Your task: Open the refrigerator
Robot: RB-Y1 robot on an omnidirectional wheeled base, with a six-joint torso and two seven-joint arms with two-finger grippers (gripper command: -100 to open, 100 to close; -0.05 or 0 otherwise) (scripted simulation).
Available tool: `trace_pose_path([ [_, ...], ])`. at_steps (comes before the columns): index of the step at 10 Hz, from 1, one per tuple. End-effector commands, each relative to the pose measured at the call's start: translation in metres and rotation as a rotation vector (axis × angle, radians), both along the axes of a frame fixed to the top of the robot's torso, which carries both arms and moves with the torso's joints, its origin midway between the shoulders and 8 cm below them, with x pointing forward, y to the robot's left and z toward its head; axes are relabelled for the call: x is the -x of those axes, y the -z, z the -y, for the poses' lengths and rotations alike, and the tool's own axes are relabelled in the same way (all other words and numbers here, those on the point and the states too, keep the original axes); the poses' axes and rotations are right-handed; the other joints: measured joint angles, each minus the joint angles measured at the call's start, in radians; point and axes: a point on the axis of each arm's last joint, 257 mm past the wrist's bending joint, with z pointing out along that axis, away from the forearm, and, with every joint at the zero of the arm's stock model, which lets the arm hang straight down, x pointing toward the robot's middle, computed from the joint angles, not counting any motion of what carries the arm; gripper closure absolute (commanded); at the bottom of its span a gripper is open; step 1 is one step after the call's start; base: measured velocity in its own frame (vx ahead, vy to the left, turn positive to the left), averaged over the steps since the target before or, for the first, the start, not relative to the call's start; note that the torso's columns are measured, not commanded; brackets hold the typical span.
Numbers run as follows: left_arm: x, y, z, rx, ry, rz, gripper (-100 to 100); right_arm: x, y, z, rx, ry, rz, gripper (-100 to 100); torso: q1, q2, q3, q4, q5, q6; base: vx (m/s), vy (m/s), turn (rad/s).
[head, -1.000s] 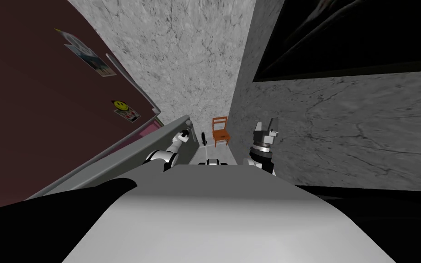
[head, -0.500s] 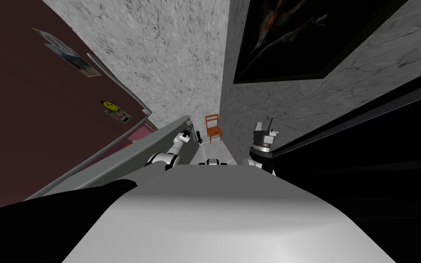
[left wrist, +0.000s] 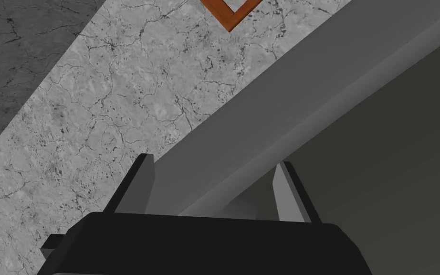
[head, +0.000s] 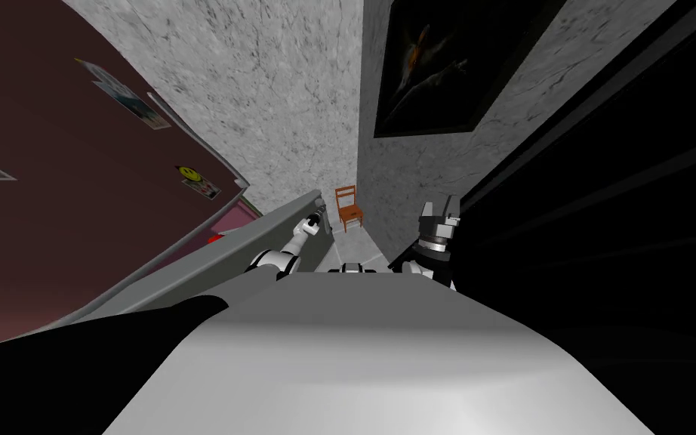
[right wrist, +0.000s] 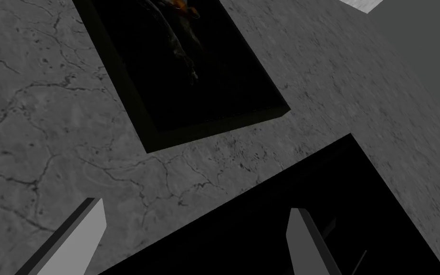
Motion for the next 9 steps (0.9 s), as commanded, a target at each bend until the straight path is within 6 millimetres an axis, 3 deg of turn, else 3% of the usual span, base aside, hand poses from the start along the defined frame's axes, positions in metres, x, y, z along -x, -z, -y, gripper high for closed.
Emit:
trace_pose_path([
  [1, -0.002, -0.002, 0.051, 0.012, 0.073, 0.005, 100, 0.000, 0.000, 0.000, 0.000, 0.000, 0.000, 0, -0.001, 0.002, 0.002, -0.001, 0.001, 0.002, -0.347, 0.001, -0.191],
  [2, -0.002, -0.003, 0.067, 0.013, 0.097, 0.006, 100, 0.000, 0.000, 0.000, 0.000, 0.000, 0.000, 0, 0.001, 0.000, 0.000, 0.000, 0.001, -0.001, -0.336, -0.009, -0.182],
  [3, -0.004, -0.012, 0.056, 0.002, 0.074, 0.000, -100, 0.000, 0.000, 0.000, 0.000, 0.000, 0.000, 0, 0.000, 0.000, 0.000, 0.003, -0.001, -0.002, -0.187, 0.012, -0.149],
  [5, -0.011, -0.023, 0.057, 0.002, 0.064, 0.000, -100, 0.000, 0.000, 0.000, 0.000, 0.000, 0.000, 0, 0.006, -0.013, -0.007, -0.001, -0.001, -0.008, -0.020, 0.051, -0.031],
  [9, -0.024, -0.046, 0.060, 0.002, 0.043, 0.000, -100, 0.000, 0.000, 0.000, 0.000, 0.000, 0.000, 0, -0.002, 0.001, 0.001, 0.001, -0.002, -0.001, -0.024, 0.055, -0.043],
])
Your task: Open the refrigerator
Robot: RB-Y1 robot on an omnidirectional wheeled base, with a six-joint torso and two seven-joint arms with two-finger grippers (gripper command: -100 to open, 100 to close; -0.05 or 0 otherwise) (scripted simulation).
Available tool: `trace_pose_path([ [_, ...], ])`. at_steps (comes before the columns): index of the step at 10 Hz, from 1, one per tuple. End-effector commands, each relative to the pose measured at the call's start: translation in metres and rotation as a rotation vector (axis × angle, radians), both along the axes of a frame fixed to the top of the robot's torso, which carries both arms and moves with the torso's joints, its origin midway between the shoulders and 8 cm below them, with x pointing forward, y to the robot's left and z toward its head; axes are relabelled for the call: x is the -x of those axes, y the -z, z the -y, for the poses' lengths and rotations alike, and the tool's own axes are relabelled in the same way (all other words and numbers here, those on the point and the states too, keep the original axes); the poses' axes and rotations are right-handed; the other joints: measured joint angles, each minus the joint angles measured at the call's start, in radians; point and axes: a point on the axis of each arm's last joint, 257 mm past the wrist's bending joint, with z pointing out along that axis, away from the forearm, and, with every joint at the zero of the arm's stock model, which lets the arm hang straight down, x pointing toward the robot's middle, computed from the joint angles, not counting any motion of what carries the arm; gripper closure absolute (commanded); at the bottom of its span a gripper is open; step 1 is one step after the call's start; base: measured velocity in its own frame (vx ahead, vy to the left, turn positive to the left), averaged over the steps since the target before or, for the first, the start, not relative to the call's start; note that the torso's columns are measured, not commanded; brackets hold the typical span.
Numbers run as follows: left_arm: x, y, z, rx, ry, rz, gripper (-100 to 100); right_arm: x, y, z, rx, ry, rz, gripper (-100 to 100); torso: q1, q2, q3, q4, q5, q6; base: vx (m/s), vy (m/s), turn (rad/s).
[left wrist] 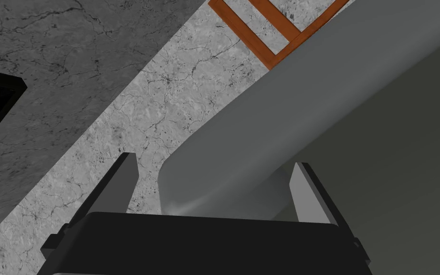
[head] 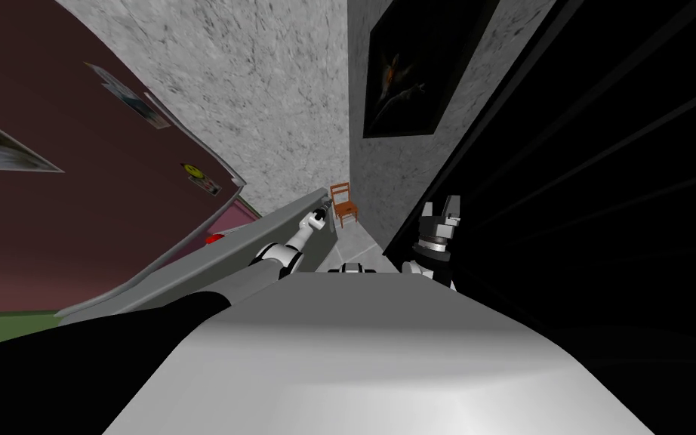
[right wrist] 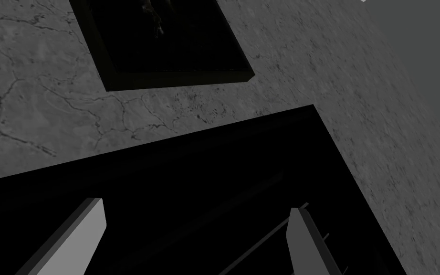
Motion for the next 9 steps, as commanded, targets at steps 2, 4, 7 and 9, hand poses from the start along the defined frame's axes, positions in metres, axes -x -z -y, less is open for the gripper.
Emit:
trace_pose_path([
  [2, -0.010, -0.023, 0.003, 0.001, -0.018, 0.002, -100, 0.000, 0.000, 0.000, 0.000, 0.000, 0.000, 0, -0.001, 0.002, 0.001, 0.003, -0.001, -0.001, -0.054, 0.038, -0.052],
  [4, -0.006, -0.010, 0.001, 0.001, -0.021, -0.015, 0, 0.000, 0.000, 0.000, 0.000, 0.000, 0.000, 0, -0.001, 0.001, 0.001, 0.003, -0.001, -0.002, -0.010, 0.009, -0.006],
  [7, -0.006, -0.010, 0.000, 0.001, -0.021, -0.016, 0, 0.000, 0.000, 0.000, 0.000, 0.000, 0.000, 0, 0.002, -0.006, -0.004, -0.002, 0.001, -0.001, 0.000, 0.000, 0.000],
  [9, -0.006, -0.010, 0.000, 0.001, -0.021, -0.016, 0, 0.000, 0.000, 0.000, 0.000, 0.000, 0.000, 0, 0.003, -0.005, -0.003, -0.002, 0.001, -0.001, 0.000, 0.000, 0.000],
])
